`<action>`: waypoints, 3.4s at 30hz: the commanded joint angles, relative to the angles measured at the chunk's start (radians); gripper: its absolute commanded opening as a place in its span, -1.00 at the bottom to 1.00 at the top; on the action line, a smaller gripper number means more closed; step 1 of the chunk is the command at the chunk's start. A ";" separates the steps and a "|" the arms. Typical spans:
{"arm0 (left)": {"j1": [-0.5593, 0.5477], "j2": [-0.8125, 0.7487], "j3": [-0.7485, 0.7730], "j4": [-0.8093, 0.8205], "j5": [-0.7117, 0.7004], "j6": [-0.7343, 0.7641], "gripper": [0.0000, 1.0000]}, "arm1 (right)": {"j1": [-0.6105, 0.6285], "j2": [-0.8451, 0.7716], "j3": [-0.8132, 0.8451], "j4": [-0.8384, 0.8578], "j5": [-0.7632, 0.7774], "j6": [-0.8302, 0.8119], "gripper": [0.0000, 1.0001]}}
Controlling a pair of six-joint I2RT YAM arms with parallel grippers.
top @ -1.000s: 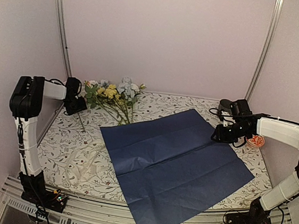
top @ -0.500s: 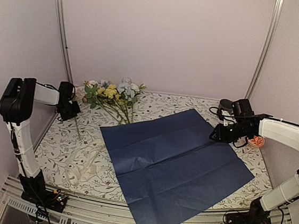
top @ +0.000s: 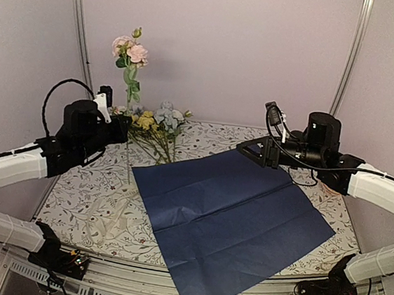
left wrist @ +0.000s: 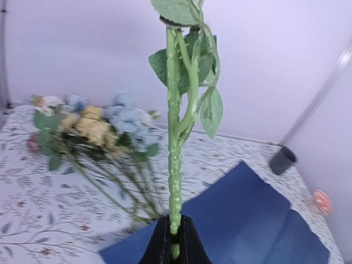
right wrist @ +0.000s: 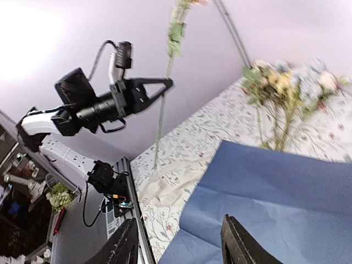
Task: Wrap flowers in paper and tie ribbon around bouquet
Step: Pass from the left arm to the right, then place the fake flower on the flattened wrapping paper, then pick up the fake flower from the corner of the board.
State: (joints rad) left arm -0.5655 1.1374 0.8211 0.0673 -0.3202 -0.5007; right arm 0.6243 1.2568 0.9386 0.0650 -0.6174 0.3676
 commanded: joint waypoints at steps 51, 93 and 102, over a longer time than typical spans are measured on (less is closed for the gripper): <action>-0.099 0.161 -0.064 -0.207 0.020 -0.164 0.66 | -0.199 0.703 0.320 -0.414 0.238 0.114 -0.13; 0.322 0.876 0.500 -0.251 0.014 -0.202 -1.00 | -0.181 0.331 0.069 -0.458 0.322 0.029 -0.08; 0.219 0.385 0.334 -0.121 -0.581 0.130 -1.00 | -0.173 0.225 0.069 -0.389 0.203 0.022 -0.08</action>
State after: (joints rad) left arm -0.2722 1.6958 1.2003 -0.1947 -0.5789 -0.5846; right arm 0.4393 1.5547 1.0161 -0.3920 -0.3344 0.4046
